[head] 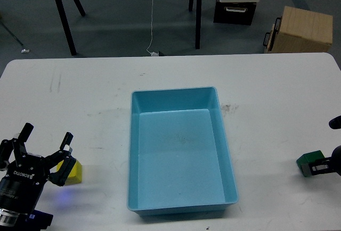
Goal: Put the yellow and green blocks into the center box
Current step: 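Lift the green cube and carry it over the blue tray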
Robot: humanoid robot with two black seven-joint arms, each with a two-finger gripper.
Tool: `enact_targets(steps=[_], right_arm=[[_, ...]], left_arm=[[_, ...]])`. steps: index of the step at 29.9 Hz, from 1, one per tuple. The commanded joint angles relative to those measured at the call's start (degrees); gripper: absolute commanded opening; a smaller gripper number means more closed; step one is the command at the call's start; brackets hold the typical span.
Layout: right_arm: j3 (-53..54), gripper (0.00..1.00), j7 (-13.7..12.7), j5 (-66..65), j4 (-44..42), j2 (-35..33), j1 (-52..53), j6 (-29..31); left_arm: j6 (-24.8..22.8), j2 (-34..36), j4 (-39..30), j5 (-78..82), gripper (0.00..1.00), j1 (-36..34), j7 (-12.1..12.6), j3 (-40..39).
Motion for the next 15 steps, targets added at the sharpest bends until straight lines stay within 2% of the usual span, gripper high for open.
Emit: enact_targets(steps=[1, 5, 10, 15], right_arm=[[2.3, 0.0, -0.1, 5.6, 1.2, 0.4, 6.2, -0.1], [-1.2, 0.0, -0.8, 17.6, -0.9, 8.7, 19.2, 0.0], [-15.0, 0.0, -0.9, 25.9, -6.1, 23.2, 37.9, -0.3], [-23.9, 0.0, -0.8, 28.2, -13.2, 42.2, 40.7, -6.1]], left_arm=[[0.0, 0.0, 0.0, 0.1, 1.0, 0.1, 0.0, 0.1], [0.0, -0.4, 0.1, 1.0, 1.0, 0.0, 0.0, 0.1], [0.0, -1.5, 0.1, 2.4, 1.0, 0.0, -0.1, 0.1], [0.0, -1.6, 0.2, 2.5, 1.0, 0.0, -0.1, 0.1]])
